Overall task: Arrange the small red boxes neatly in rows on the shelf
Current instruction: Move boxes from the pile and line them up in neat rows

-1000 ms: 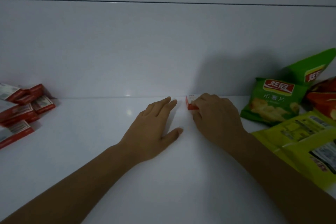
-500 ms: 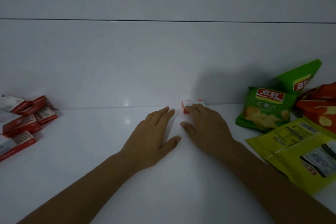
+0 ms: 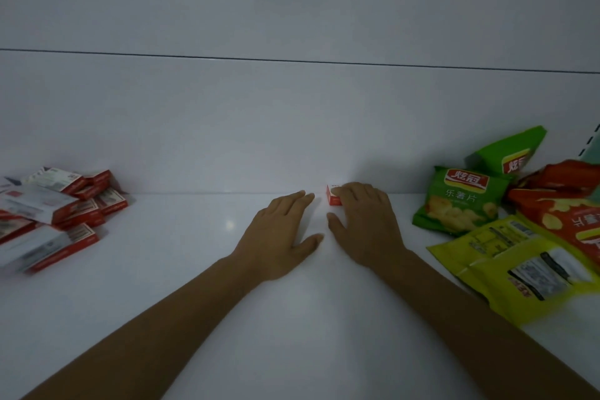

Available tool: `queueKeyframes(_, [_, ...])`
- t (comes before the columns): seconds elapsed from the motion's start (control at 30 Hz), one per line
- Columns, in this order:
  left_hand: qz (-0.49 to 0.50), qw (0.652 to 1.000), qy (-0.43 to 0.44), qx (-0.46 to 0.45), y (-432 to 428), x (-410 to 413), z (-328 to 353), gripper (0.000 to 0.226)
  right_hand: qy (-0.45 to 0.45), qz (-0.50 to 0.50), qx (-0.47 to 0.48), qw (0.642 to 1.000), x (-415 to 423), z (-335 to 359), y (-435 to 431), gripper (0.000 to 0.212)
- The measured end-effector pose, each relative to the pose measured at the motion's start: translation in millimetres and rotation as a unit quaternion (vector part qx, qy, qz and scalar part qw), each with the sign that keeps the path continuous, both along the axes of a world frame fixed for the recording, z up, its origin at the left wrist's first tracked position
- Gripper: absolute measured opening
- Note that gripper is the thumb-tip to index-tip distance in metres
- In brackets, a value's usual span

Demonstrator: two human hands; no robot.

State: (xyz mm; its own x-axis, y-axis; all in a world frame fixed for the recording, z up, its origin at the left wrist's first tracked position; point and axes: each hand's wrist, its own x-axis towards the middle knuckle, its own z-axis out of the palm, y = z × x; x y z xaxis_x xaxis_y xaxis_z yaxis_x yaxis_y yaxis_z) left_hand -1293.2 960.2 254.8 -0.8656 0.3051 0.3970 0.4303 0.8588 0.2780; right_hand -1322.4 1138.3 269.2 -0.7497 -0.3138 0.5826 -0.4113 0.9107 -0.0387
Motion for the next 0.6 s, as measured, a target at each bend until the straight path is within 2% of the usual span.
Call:
queueKeyframes(0.13, [0.022,0.999,0.042,-0.003,1,6,5,0.070,-0.001,-0.031,0.089,0.996,5,7,-6,0.032])
queueKeyframes(0.27, [0.044,0.988,0.117,-0.094,-6,19,13,0.065,0.000,-0.031,0.158,0.987,18,11,-10,0.033])
queueKeyframes(0.4, [-0.006,0.966,0.167,-0.196,-40,36,22,0.060,-0.019,-0.027,0.125,0.992,30,13,-19,0.034])
queueKeyframes(0.6, [-0.049,0.954,0.177,-0.238,-105,86,32,0.056,-0.033,0.046,0.045,0.997,40,14,-89,0.035])
